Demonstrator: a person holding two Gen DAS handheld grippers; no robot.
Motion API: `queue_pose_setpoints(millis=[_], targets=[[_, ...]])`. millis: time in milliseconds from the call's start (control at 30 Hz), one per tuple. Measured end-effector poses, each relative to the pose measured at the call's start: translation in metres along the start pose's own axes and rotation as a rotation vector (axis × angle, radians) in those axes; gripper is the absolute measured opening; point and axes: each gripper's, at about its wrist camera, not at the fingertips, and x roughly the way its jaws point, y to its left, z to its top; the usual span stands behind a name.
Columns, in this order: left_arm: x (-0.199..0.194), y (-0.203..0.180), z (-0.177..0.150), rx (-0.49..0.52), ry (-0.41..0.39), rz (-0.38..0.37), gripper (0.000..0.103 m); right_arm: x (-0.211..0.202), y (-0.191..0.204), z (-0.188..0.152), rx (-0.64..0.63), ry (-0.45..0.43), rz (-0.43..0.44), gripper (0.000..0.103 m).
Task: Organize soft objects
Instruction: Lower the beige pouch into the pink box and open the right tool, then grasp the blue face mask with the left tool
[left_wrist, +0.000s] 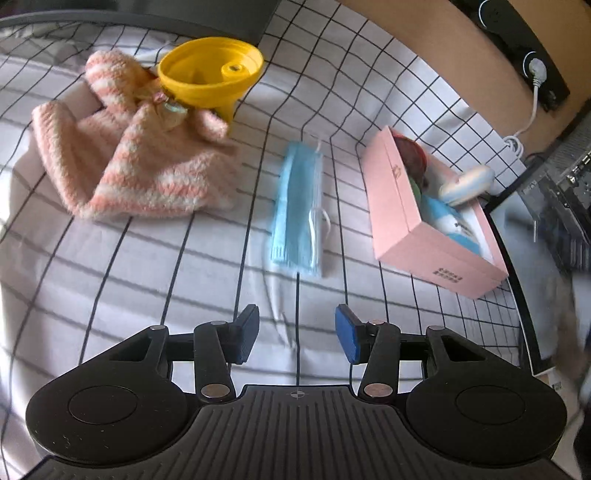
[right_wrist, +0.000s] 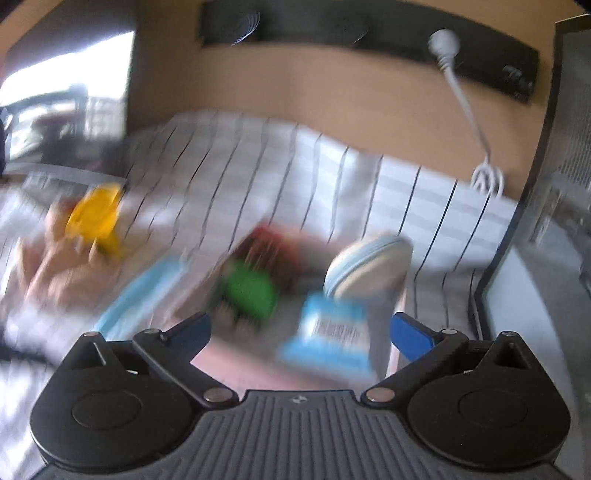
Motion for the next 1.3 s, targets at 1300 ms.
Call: queue_pose_setpoints(millis=[1300], targets=[[0.057, -0.034, 0.013, 0.315, -0.037, 0.161, 0.015, -0.032, 0.065, -0.041, -0.194, 0.043, 0.026, 0.103]])
